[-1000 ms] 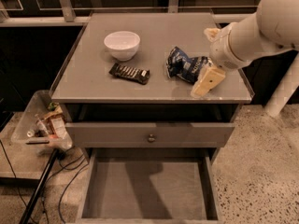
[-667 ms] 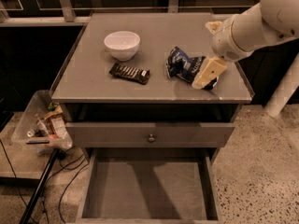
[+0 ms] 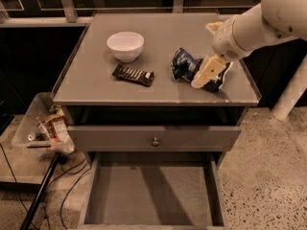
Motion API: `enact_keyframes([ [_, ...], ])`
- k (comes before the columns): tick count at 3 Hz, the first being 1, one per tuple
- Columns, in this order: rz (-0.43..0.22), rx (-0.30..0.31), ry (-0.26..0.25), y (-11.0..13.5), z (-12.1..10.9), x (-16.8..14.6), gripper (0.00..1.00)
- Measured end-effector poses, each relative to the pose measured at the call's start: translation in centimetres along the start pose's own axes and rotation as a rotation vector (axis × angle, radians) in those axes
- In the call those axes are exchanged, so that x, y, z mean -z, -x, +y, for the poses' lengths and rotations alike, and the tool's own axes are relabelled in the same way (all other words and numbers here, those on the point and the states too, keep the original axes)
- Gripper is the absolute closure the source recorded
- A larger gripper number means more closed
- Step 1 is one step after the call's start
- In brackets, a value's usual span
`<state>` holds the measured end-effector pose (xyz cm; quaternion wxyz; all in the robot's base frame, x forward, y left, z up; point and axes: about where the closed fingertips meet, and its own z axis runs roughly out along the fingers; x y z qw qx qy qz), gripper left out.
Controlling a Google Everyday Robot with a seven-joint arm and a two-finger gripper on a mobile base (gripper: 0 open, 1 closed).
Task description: Place blue chip bag into middle drawer
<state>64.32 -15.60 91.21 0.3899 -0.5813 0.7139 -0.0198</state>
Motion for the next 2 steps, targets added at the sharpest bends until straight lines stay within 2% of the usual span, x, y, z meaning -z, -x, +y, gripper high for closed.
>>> enact_keyframes([
  [1, 0.005, -0.018, 0.032, -0.5, 1.6, -1.8, 0.00],
  [2, 0.014, -0.034, 0.043, -1.0, 2.0, -2.9, 0.00],
])
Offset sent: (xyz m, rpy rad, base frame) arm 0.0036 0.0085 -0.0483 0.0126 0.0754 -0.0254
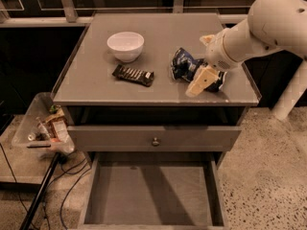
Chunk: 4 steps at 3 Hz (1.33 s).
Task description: Place blue chip bag into middle drawer
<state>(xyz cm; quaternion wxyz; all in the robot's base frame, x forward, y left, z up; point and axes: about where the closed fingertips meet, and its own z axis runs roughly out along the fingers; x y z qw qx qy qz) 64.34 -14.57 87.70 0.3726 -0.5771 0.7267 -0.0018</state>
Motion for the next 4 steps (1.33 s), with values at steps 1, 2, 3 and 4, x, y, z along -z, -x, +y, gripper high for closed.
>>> enact_keyframes([
  [1, 0.054, -0.052, 0.036, -1.38, -0.02, -2.53, 0.04],
  [2, 0.055, -0.053, 0.036, -1.38, -0.02, -2.55, 0.00],
  [3, 0.055, -0.053, 0.036, -1.38, -0.02, -2.56, 0.18],
  [4, 0.055, -0.053, 0.036, -1.38, -0.02, -2.56, 0.41],
])
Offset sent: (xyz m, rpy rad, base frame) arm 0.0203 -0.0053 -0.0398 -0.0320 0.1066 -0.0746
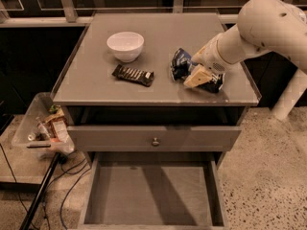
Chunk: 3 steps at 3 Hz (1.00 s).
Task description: Place blue chip bag into middle drawer
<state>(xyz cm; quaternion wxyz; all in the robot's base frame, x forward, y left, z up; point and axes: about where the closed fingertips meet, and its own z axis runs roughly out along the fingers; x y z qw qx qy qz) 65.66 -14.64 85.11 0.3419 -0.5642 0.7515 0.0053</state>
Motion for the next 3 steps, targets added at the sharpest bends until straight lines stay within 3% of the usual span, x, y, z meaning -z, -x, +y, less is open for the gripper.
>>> enact_keyframes([
  [2, 0.000, 0.000, 0.000, 0.00, 0.01, -0.01, 0.88],
  [3, 0.000, 0.000, 0.001, 0.01, 0.01, 0.00, 1.00],
])
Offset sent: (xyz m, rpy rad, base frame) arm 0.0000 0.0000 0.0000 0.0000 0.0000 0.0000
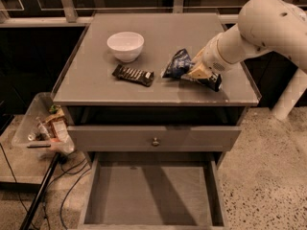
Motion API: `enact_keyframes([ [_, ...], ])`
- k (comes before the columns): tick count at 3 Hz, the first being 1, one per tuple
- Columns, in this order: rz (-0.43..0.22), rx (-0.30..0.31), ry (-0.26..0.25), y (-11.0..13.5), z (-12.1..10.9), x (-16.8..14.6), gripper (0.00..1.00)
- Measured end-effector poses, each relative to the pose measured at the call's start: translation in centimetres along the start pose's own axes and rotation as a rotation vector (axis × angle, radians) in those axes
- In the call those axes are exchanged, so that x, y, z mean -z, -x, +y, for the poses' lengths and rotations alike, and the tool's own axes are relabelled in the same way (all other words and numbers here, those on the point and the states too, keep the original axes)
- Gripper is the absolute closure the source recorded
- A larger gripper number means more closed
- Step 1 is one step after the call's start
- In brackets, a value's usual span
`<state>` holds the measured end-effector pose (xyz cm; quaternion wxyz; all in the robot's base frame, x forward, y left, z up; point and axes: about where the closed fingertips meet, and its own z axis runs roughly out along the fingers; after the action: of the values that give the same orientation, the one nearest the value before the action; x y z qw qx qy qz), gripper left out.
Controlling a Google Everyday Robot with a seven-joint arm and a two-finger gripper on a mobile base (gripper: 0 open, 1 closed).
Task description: Place blue chip bag into middle drawer
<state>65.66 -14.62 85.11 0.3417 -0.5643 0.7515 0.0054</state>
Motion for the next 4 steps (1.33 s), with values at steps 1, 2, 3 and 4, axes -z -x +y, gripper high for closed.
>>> enact_keyframes([
  [1, 0.003, -0.002, -0.002, 0.2, 0.4, 1.4, 1.00],
  [2, -0.018, 0.003, -0.009, 1.5, 1.4, 4.1, 1.00],
  [3, -0.074, 0.015, -0.022, 3.0, 3.2, 7.5, 1.00],
  [4, -0.116, 0.009, -0.051, 3.4, 5.9, 11.0, 1.00],
])
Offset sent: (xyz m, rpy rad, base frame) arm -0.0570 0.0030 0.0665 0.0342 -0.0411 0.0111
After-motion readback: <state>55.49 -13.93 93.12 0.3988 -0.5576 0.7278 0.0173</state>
